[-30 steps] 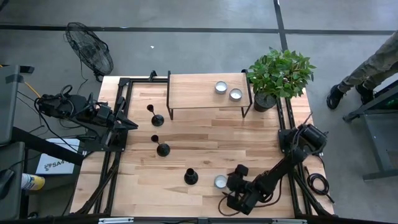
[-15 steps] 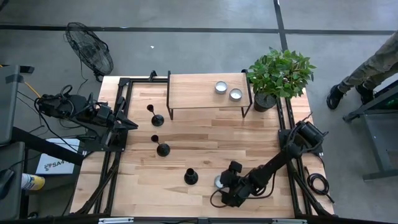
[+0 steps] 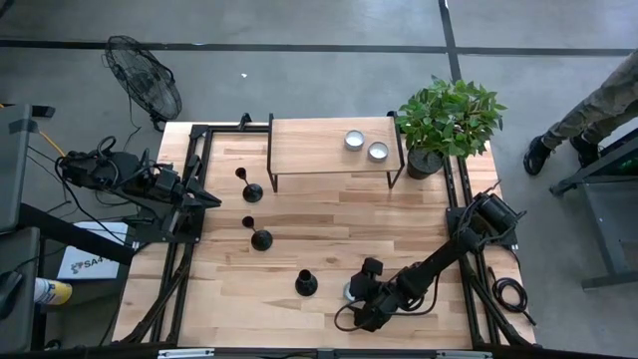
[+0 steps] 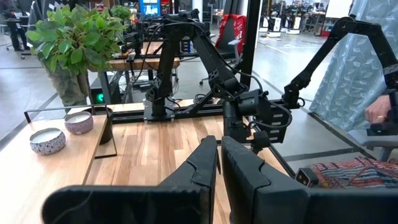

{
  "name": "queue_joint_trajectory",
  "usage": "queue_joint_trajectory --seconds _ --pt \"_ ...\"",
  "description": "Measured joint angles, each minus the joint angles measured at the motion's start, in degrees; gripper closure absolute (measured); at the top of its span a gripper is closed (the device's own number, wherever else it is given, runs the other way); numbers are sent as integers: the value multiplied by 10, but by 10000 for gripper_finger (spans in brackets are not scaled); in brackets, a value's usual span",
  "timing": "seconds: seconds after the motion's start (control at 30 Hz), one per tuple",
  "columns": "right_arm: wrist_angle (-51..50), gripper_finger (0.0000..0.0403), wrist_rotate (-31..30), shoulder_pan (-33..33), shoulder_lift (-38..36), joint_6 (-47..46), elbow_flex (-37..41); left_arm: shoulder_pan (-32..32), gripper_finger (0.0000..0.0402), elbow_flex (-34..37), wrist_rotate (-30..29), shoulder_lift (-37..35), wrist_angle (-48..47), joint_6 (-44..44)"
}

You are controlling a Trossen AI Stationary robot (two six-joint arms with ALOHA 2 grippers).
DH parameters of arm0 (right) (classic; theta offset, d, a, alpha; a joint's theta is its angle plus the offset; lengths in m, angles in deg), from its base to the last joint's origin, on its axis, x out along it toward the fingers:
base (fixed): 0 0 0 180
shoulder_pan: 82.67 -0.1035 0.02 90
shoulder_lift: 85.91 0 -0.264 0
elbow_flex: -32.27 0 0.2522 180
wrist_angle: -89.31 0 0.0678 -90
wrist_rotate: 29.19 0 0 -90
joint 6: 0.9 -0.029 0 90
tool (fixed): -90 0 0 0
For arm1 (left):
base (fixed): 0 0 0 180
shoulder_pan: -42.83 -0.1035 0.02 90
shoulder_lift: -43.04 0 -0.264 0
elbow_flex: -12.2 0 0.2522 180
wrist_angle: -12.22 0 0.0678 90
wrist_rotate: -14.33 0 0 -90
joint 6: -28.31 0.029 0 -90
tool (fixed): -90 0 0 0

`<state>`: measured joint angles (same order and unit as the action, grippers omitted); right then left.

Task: Pick & Place candle stick holders
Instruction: Put the blue scented candle on the shelf

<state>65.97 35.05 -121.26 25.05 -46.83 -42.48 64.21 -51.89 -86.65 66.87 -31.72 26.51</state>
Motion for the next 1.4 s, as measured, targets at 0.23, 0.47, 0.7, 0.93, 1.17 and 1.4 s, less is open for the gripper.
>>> queue_joint_trajectory --seconds 0.23,0.47,0.7,0.93,1.17,1.4 --pt "-4 6 7 0 0 1 0 0 376 0 0 0 0 0" --pt "-4 25 -4 0 0 1 0 0 376 0 0 0 0 0" --pt "-4 59 -3 0 0 10 0 0 376 0 0 0 0 0" --pt "-4 85 -2 3 0 10 0 0 376 0 0 0 0 0" --pt "-4 102 -2 4 0 9 0 0 376 0 0 0 0 0" --pt "-4 104 -4 4 0 -4 0 0 376 0 0 0 0 0"
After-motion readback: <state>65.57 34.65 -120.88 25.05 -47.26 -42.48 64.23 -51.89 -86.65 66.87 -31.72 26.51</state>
